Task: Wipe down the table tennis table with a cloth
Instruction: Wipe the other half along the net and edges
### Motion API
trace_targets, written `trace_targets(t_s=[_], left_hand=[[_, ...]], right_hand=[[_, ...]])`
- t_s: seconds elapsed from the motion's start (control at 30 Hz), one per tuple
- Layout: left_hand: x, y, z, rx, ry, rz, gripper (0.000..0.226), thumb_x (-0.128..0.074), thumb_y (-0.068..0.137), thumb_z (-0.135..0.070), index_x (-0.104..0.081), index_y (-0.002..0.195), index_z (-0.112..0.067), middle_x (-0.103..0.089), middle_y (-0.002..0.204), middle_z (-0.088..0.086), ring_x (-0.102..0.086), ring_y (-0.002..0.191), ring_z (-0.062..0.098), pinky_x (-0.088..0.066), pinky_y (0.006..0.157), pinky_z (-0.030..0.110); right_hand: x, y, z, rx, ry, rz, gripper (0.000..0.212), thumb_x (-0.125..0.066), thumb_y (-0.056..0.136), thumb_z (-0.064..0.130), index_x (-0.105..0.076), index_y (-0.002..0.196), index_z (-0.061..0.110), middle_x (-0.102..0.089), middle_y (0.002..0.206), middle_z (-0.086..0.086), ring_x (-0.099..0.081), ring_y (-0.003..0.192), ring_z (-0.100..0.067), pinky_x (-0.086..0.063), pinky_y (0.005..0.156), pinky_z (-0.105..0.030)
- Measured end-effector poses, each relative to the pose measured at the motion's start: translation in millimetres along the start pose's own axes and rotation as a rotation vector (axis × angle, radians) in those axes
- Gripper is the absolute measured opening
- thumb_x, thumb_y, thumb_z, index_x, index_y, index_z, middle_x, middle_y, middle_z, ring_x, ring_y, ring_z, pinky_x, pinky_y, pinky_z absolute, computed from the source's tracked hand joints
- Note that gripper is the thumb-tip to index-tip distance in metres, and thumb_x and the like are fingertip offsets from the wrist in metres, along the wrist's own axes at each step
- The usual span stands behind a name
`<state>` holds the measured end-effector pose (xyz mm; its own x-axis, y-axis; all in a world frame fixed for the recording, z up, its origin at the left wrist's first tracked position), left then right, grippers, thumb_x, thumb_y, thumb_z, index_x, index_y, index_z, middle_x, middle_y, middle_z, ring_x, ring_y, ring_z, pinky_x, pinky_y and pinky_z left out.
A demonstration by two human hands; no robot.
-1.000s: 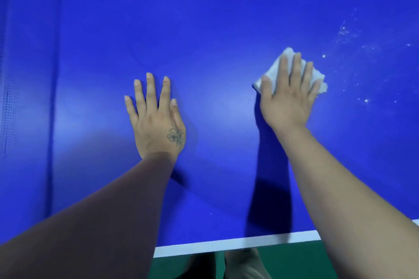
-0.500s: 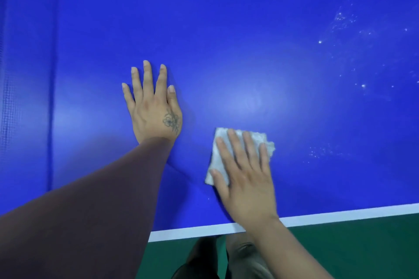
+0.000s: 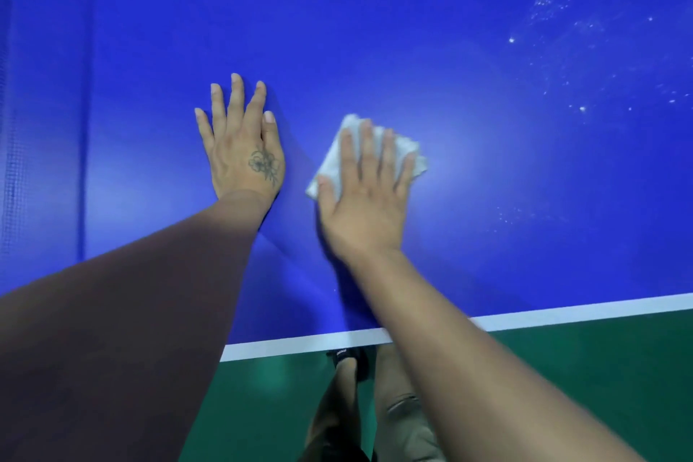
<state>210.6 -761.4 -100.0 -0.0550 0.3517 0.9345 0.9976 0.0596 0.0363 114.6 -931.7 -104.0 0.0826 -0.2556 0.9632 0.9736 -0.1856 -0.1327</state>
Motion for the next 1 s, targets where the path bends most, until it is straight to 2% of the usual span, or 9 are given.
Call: trace_targets(t_s=[0.13, 0.3, 0.47, 0.6, 0.67, 0.73, 0.8, 0.9, 1.0], left_hand=[[1, -1, 0, -0.016, 0.007, 0.013, 0.056, -0.026, 0.113, -0.040, -0.041, 0.165, -0.023, -0.025, 0.177, 0.004, -0.011, 0.166, 0.034, -0.003, 0.133, 0.058], [2, 0, -3, -0.002, 0.001, 0.027, 0.054, -0.035, 0.113, -0.037, -0.041, 0.164, -0.022, -0.025, 0.177, 0.005, -0.010, 0.166, 0.036, -0.002, 0.133, 0.059], [3, -1, -26, 0.108, 0.064, 0.049, 0.054, -0.040, 0.112, -0.021, -0.036, 0.165, -0.015, -0.021, 0.178, 0.008, -0.006, 0.166, 0.036, -0.001, 0.132, 0.062], [-2, -13, -62, -0.017, -0.020, 0.023, 0.055, -0.046, 0.108, -0.018, -0.041, 0.163, -0.011, -0.026, 0.176, 0.012, -0.009, 0.165, 0.037, -0.004, 0.133, 0.061], [-8, -21, -77, -0.079, -0.075, 0.034, 0.054, -0.046, 0.109, -0.021, -0.043, 0.161, -0.010, -0.029, 0.175, 0.014, -0.011, 0.165, 0.038, -0.008, 0.132, 0.062], [-14, -24, -90, -0.104, -0.112, 0.052, 0.054, -0.047, 0.109, -0.022, -0.044, 0.161, -0.010, -0.029, 0.174, 0.013, -0.011, 0.166, 0.037, -0.008, 0.133, 0.061], [-18, -23, -104, -0.117, -0.131, 0.054, 0.054, -0.051, 0.108, -0.023, -0.047, 0.160, -0.011, -0.029, 0.175, 0.012, -0.009, 0.166, 0.035, -0.008, 0.134, 0.059], [-25, -16, -127, -0.138, -0.091, 0.051, 0.057, -0.056, 0.106, -0.028, -0.047, 0.159, -0.012, -0.026, 0.176, 0.010, -0.007, 0.166, 0.033, -0.008, 0.134, 0.056], [-38, -9, -155, -0.158, -0.039, 0.065, 0.060, -0.054, 0.107, -0.034, -0.044, 0.161, -0.012, -0.024, 0.177, 0.010, -0.005, 0.166, 0.033, -0.006, 0.134, 0.056]], right_hand=[[-16, -84, 39, 0.264, 0.040, 0.111, 0.072, -0.037, 0.110, 0.052, -0.010, 0.171, 0.024, 0.001, 0.179, 0.002, 0.009, 0.165, -0.025, -0.005, 0.131, -0.058], [-10, -153, -36, 0.291, -0.062, 0.162, 0.070, -0.033, 0.112, 0.055, -0.009, 0.171, 0.028, 0.002, 0.179, 0.004, 0.004, 0.166, -0.024, -0.014, 0.131, -0.058], [25, -146, -149, 0.041, -0.081, 0.104, 0.068, -0.031, 0.109, 0.051, -0.017, 0.171, 0.025, -0.006, 0.179, 0.003, -0.002, 0.166, -0.024, -0.015, 0.130, -0.061], [41, -74, -197, -0.230, -0.086, 0.010, 0.070, -0.021, 0.110, 0.056, -0.013, 0.171, 0.024, -0.008, 0.179, -0.001, -0.002, 0.165, -0.027, -0.009, 0.130, -0.060], [40, -29, -194, -0.284, -0.051, 0.009, 0.071, -0.016, 0.109, 0.058, -0.007, 0.171, 0.025, -0.002, 0.179, -0.002, 0.003, 0.165, -0.028, -0.004, 0.130, -0.061], [37, 8, -171, -0.219, -0.041, 0.019, 0.070, -0.018, 0.109, 0.057, -0.004, 0.171, 0.027, 0.001, 0.179, -0.001, 0.007, 0.165, -0.028, 0.003, 0.130, -0.060], [33, 19, -136, -0.071, -0.055, 0.027, 0.070, -0.024, 0.110, 0.055, -0.006, 0.171, 0.027, 0.000, 0.179, -0.001, 0.006, 0.165, -0.029, 0.005, 0.130, -0.059], [29, -9, -104, 0.118, -0.067, 0.042, 0.071, -0.033, 0.109, 0.052, -0.011, 0.171, 0.024, -0.003, 0.179, 0.000, 0.004, 0.165, -0.028, -0.003, 0.131, -0.059], [28, -55, -109, 0.247, -0.062, 0.089, 0.072, -0.036, 0.109, 0.051, -0.011, 0.171, 0.025, -0.001, 0.179, 0.003, 0.005, 0.165, -0.025, -0.008, 0.131, -0.058]])
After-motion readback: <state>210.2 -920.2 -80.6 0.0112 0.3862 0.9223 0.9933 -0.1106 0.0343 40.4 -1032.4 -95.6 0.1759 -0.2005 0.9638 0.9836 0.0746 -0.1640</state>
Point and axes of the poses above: each hand's wrist, its own y-axis towards the middle knuckle, its own x-axis out of the back of the hand, z = x × y, the point moved 7 cm from there along y, towards the middle knuckle
